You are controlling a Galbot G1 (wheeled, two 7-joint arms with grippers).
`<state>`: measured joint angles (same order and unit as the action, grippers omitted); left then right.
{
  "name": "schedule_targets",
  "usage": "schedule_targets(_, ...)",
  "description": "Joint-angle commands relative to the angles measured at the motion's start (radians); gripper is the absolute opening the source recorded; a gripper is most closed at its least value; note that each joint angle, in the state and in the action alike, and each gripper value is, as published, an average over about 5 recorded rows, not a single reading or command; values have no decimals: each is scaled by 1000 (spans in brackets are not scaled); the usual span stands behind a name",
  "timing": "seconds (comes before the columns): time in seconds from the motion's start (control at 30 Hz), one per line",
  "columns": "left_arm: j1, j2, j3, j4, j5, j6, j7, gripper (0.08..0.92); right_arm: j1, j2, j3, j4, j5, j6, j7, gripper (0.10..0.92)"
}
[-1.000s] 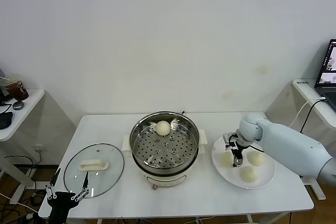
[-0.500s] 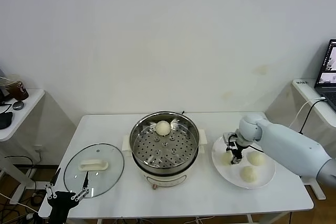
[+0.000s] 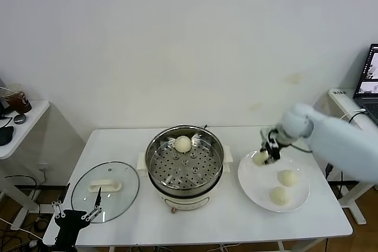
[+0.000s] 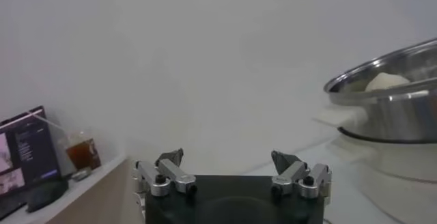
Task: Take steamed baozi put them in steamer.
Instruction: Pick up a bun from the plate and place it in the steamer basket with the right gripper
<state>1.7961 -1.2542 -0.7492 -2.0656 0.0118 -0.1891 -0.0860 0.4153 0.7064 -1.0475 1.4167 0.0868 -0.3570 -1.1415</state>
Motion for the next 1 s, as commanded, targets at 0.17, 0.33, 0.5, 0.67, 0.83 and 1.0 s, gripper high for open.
schedule_targets(0.17,-32,17,14,1,-10,15,2,823,473,165,-301,143,383,-177,45,450)
schedule_targets(0.33,-45,19,10,4,-9,29,2,823,387,333,-314,118,448,-253,116,450)
schedule_targets(0.5,-54,18,-5,9,-10,33,6,823,265,523,-278,-11,469,-301,187,450)
schedule_targets(0.67,-60,8,-11,11,-11,36,6,823,187,633,-272,-111,475,-331,218,450)
schedule_targets(0.83,-66,4,-13,15,-11,38,6,823,116,701,-264,-189,470,-357,233,450)
schedule_targets(1.0,-64,7,-21,11,-11,41,6,823,58,745,-252,-249,457,-369,248,450)
